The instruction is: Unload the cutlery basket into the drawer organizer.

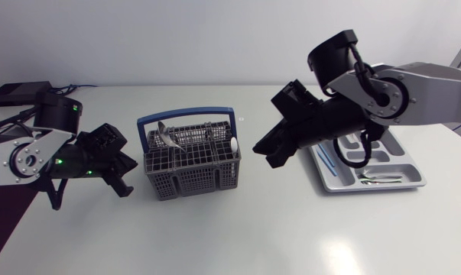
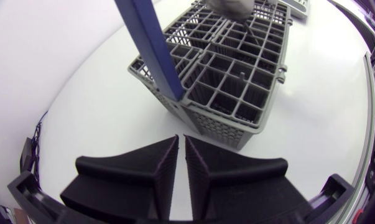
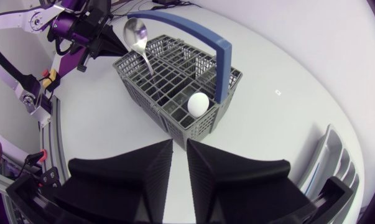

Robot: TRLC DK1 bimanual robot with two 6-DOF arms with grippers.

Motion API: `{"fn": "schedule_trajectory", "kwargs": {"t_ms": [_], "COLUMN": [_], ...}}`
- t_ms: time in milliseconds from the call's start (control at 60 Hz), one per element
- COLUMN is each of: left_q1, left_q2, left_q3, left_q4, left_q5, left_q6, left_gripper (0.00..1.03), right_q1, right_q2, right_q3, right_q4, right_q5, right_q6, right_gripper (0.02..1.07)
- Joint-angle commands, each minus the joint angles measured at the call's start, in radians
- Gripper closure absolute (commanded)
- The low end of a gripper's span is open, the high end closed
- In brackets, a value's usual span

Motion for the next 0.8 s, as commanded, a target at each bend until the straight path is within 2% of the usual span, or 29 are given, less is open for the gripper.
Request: {"fn": "schedule_trajectory", "kwargs": {"t_ms": [0, 250, 333, 383, 550, 783], "left_q1": [0.003, -0.095, -0.127, -0.144, -0.172, -0.189], "left_q2": [-0.06, -0.159, -0.181, -0.187, -0.184, -0.182], "left_q3": [-0.022, 0.054, 0.078, 0.092, 0.14, 0.167], "left_q4": [-0.036, -0.143, -0.162, -0.172, -0.177, -0.178], "left_q5": [0.016, 0.018, 0.008, 0.001, -0.041, -0.064], "left_q6": [0.018, -0.099, -0.134, -0.15, -0.211, -0.259], "left_gripper": [0.91, 0.9, 0.83, 0.82, 0.82, 0.77], "right_q1": [-0.008, -0.006, -0.005, -0.005, 0.004, 0.047], "right_q2": [-0.026, -0.071, -0.086, -0.097, -0.121, -0.123], "right_q3": [-0.033, -0.071, -0.08, -0.082, -0.079, -0.057], "right_q4": [0.009, 0.014, 0.017, 0.017, 0.017, 0.017], "right_q5": [0.008, 0.01, 0.011, 0.011, 0.019, 0.05], "right_q6": [-0.023, -0.02, -0.02, -0.018, -0.003, 0.013], "right_gripper": [0.7, 0.69, 0.69, 0.64, 0.62, 0.62]}}
